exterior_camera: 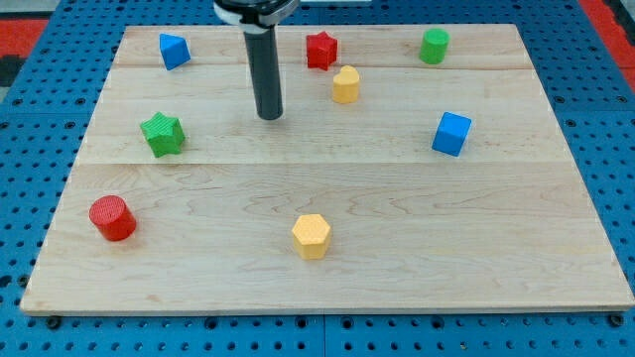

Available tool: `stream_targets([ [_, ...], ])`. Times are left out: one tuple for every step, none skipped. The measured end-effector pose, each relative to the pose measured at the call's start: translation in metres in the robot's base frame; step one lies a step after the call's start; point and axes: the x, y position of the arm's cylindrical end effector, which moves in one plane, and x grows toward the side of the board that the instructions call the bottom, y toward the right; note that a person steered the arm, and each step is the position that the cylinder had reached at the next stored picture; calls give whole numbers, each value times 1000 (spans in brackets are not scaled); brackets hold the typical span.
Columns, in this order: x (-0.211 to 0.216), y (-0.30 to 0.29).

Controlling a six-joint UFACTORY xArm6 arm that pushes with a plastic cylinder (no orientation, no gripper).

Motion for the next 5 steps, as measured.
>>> stream_targets([
  [-43,32],
  [-45,67],
  [-70,87],
  [-33,130],
  [3,120],
])
